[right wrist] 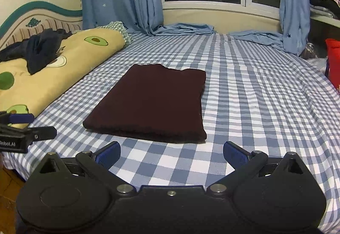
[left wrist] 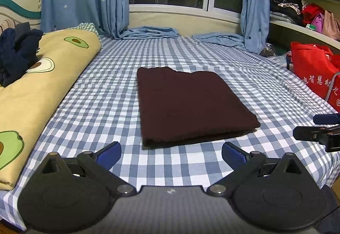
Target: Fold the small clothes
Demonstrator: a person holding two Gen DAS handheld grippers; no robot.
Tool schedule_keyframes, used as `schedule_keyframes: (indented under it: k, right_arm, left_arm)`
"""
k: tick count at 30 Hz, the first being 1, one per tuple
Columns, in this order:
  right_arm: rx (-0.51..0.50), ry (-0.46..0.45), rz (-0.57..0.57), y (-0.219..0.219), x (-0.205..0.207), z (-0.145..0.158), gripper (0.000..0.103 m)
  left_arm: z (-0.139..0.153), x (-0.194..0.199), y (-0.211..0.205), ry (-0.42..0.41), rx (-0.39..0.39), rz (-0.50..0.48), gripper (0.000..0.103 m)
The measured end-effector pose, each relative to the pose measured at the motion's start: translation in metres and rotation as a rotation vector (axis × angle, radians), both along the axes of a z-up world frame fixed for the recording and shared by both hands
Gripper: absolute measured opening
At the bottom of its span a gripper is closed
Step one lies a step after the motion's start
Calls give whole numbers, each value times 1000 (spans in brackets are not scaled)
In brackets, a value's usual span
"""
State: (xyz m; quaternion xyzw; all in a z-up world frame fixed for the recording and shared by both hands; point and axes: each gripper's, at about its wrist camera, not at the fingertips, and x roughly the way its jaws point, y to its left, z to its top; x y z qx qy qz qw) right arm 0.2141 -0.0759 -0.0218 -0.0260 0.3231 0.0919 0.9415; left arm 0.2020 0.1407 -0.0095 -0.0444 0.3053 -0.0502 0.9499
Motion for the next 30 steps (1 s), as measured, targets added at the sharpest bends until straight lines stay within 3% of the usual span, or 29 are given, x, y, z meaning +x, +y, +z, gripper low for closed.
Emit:
schedule_keyframes:
  k: [8, 14, 18, 30]
  right_arm:
    - [-14, 12, 11, 9, 9, 0, 102]
    - [-9, -10, 19, 16, 12, 4, 102]
    - [3, -10, 17, 17, 16, 4, 102]
    - [29, -19, 10, 20, 23, 3, 102]
  left_arm:
    - [4, 17, 3, -28, 5, -79, 102]
    - [8, 32, 8, -73, -12, -75, 102]
    - [8, 42, 12, -61, -49, -102, 102]
    - [2, 44, 11, -41, -59, -70, 102]
